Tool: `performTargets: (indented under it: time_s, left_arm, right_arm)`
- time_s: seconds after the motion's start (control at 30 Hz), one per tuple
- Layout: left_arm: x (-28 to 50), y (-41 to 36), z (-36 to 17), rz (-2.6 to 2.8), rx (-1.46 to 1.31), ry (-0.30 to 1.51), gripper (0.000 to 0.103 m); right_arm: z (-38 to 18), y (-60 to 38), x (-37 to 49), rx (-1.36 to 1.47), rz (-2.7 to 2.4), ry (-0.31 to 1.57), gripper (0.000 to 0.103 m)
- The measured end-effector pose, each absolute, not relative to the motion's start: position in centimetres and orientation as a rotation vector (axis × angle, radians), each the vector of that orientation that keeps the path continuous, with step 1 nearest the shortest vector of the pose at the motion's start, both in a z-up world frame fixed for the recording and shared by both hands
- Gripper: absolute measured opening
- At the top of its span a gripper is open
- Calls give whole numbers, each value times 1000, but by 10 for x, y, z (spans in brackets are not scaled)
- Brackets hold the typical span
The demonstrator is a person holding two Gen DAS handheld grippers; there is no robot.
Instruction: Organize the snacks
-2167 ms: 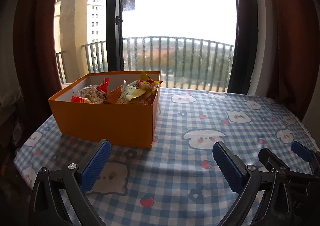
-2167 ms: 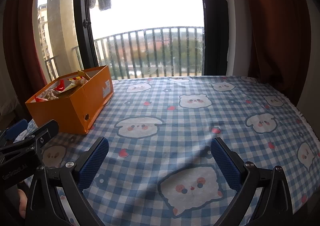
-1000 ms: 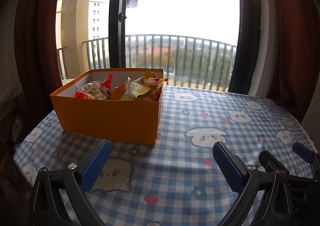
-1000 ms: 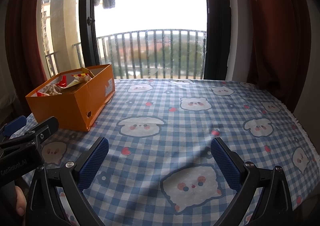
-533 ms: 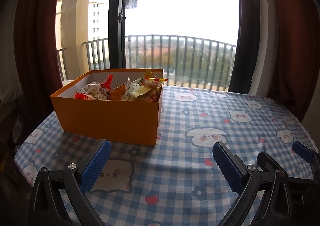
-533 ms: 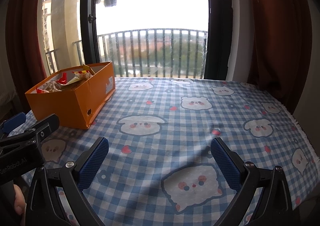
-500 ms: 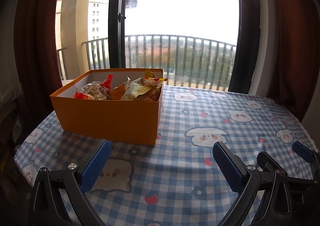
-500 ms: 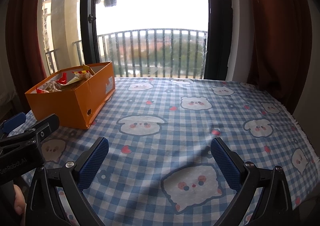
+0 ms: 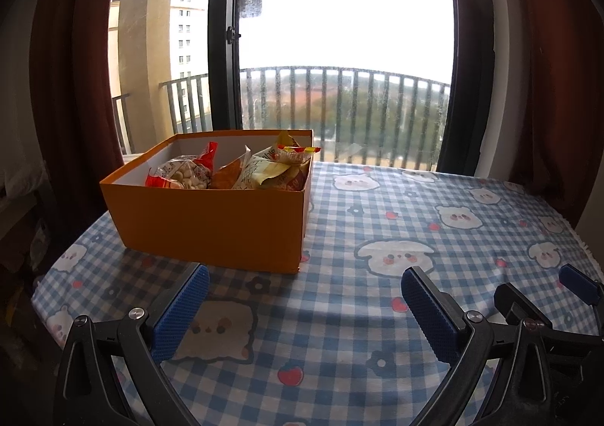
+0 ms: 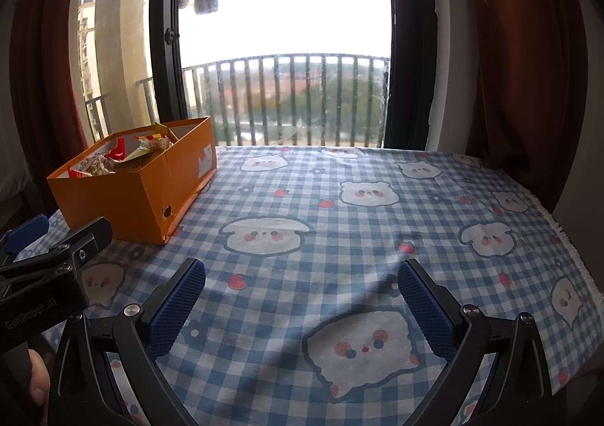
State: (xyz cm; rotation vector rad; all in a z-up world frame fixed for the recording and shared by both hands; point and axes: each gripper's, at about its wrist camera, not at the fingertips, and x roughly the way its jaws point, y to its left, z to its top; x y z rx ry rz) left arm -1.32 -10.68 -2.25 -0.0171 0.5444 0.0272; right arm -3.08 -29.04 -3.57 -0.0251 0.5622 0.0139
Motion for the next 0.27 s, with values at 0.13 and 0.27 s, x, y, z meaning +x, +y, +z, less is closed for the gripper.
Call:
performTargets:
  time_s: [0.13, 0.27]
  left_arm:
    - [-11, -105, -24, 16, -33, 565, 103]
    - [-8, -103, -26, 1, -49, 589, 103]
  right_arm:
    - [-36, -291, -30, -22, 13, 566, 103]
    - [-37, -291, -30, -26, 10, 567, 103]
